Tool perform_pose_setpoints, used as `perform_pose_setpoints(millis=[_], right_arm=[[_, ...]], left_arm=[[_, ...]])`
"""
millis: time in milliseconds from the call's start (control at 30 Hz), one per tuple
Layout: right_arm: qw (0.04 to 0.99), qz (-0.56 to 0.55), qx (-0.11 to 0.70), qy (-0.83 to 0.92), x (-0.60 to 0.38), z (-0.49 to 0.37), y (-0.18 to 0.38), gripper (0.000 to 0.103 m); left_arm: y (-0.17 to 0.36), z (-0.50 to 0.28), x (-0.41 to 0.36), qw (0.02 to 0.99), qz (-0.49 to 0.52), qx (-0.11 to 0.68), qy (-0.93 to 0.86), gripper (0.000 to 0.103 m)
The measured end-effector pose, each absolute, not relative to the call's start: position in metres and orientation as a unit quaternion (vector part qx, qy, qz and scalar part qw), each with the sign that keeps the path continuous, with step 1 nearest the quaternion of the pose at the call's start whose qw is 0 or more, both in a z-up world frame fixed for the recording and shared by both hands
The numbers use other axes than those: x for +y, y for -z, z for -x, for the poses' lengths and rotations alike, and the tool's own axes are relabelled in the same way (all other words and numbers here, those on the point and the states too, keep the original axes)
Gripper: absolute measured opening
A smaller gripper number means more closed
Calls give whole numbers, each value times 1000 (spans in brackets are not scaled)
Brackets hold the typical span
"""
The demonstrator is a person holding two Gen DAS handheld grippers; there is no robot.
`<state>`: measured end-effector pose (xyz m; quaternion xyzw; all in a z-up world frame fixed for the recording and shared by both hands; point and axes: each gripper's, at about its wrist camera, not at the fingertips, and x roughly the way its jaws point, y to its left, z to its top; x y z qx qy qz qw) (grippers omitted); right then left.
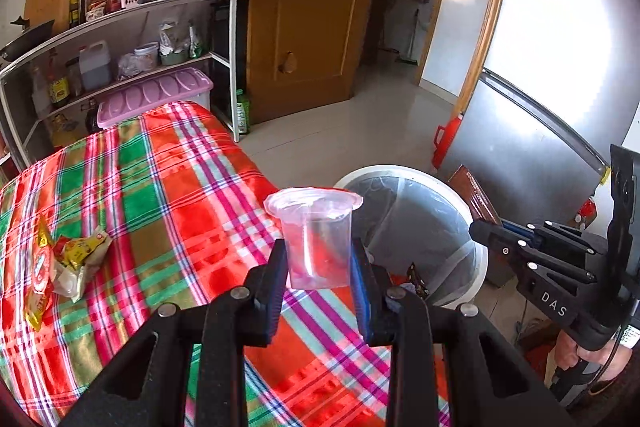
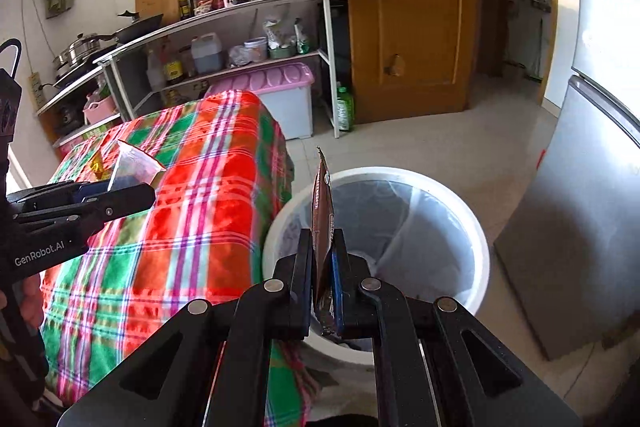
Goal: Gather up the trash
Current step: 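Carry the plastic cup and brown wrapper over the white bin with both tools, then open both tools to drop the cup and wrapper into the bin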
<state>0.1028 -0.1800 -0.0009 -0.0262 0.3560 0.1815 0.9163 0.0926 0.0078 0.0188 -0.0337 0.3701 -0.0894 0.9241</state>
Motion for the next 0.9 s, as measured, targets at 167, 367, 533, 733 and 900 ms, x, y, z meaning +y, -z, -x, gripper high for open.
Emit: perform_pose_setpoints(millis=[167, 367, 533, 733, 900], right_arm=[[914, 16, 374, -155, -206, -113, 14, 8], [907, 16, 400, -131, -225, -130, 31, 8], [899, 14, 421, -125, -233, -143, 43, 8], [891, 20, 436, -124, -229, -154, 55, 8], [889, 18, 442, -117, -231, -160, 62, 8]], left_arm=[[-12, -110, -24, 916, 24, 384, 113, 31], [3, -130, -52, 904, 20, 408, 130, 31], [15, -139, -68, 897, 12, 421, 135, 31], [27, -151, -73, 891, 13, 436, 125, 31], [32, -157, -74, 888, 13, 443, 118, 31]])
